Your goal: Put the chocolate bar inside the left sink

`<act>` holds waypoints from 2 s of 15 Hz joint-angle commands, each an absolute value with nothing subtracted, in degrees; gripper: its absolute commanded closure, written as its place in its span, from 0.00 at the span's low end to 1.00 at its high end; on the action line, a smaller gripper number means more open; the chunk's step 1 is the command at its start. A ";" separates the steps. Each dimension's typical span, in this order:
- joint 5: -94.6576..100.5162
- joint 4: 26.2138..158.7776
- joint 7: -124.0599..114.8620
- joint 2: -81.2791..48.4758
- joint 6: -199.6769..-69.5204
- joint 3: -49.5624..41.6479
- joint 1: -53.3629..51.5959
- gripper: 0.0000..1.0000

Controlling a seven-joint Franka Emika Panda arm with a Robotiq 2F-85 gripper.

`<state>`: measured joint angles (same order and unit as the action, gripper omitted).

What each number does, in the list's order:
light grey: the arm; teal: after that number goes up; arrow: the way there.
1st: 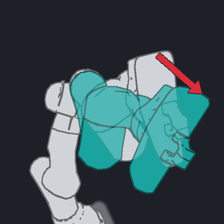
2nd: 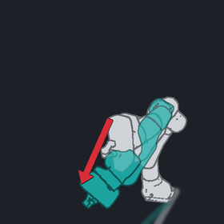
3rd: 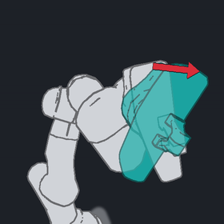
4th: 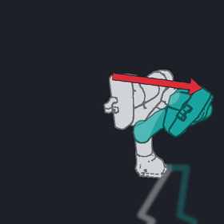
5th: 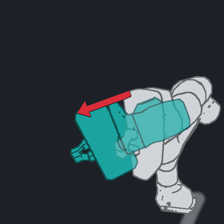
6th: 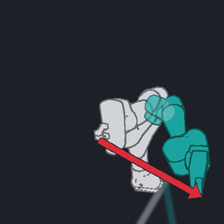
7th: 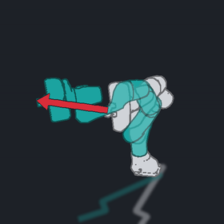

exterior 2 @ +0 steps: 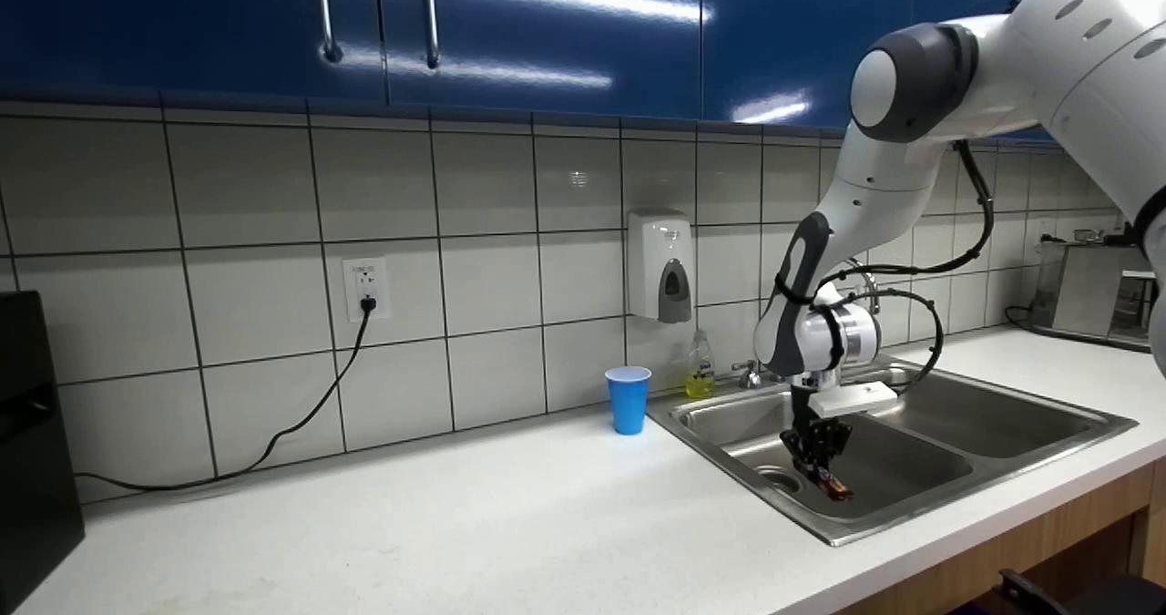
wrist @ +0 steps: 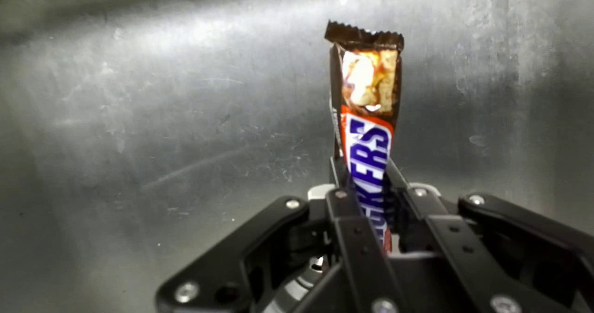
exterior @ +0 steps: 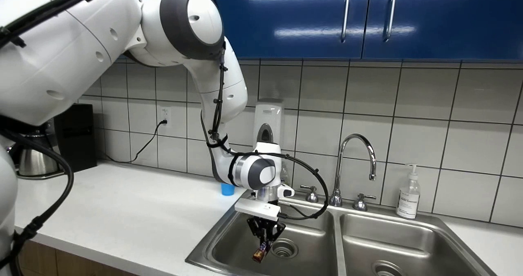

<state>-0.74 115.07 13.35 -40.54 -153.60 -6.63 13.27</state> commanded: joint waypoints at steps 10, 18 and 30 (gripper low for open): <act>0.07 110.39 10.65 -48.59 -153.66 -6.20 13.26 0.95; 0.08 110.32 9.55 -48.93 -153.37 -6.44 12.60 0.26; 0.61 110.29 5.51 -45.16 -157.61 -8.00 9.61 0.00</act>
<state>-0.61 109.34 8.35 -47.42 -156.60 -6.78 11.08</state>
